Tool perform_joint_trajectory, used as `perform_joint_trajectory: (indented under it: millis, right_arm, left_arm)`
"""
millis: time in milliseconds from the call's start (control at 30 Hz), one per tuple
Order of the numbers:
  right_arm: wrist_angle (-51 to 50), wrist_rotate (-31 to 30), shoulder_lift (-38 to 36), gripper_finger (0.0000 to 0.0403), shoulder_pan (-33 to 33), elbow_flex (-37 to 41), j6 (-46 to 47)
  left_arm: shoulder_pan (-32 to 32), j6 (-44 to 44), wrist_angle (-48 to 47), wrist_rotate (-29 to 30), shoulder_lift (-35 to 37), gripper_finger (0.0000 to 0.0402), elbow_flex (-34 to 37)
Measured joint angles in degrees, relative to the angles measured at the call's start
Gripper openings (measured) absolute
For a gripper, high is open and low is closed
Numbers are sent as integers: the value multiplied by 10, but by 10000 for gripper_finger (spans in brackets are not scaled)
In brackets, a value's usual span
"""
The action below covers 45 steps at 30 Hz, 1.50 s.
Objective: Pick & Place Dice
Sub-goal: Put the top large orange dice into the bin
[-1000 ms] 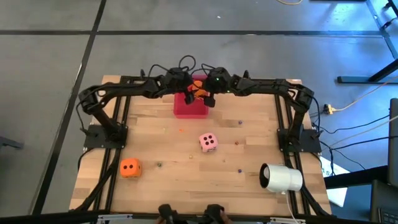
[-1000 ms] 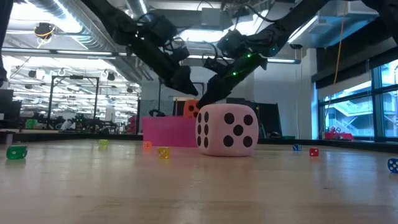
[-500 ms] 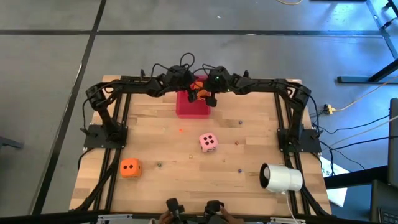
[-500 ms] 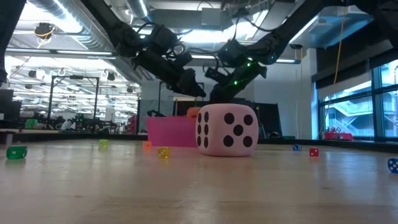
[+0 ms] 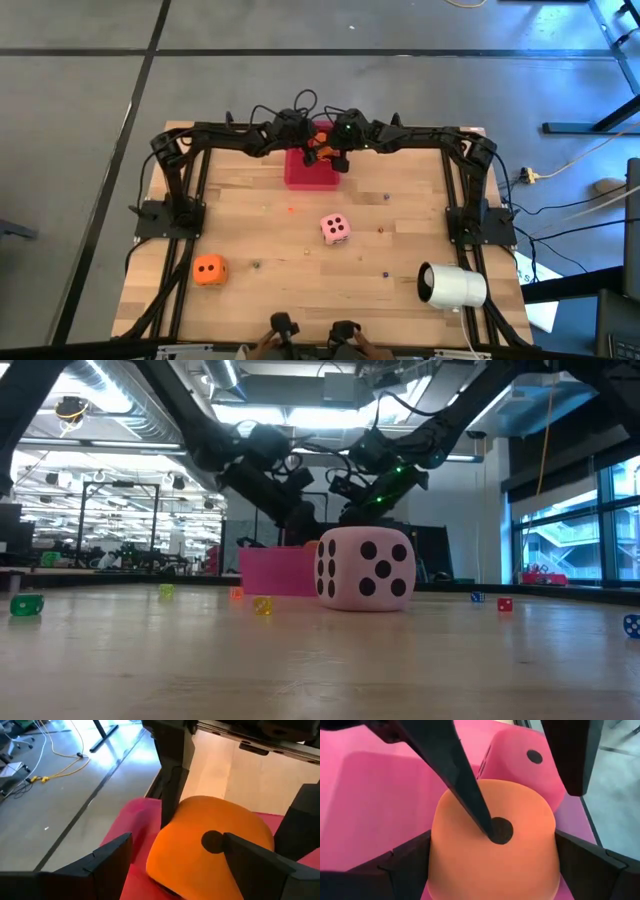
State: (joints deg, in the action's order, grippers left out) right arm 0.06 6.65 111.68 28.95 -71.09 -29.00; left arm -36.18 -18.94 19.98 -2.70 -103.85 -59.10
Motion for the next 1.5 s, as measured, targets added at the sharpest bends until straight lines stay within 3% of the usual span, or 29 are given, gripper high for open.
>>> perform_joint_trajectory:
  millis: [333, 967, 1367, 1500]
  right_arm:
    - [3, -5, 1, 371, -4, 1, -32]
    - [32, -86, -4, 393, -12, -2, -15]
    - [32, -81, -4, 377, -12, -2, 1]
    - [30, -50, -3, 377, -10, -2, 1]
  left_arm:
    - [-18, 19, 27, 13, -15, 306, 0]
    - [-30, 49, 8, -1, -17, 306, 1]
    - [-30, 59, 8, -1, -17, 306, 1]
    - [-30, 59, 7, -2, -17, 306, 1]
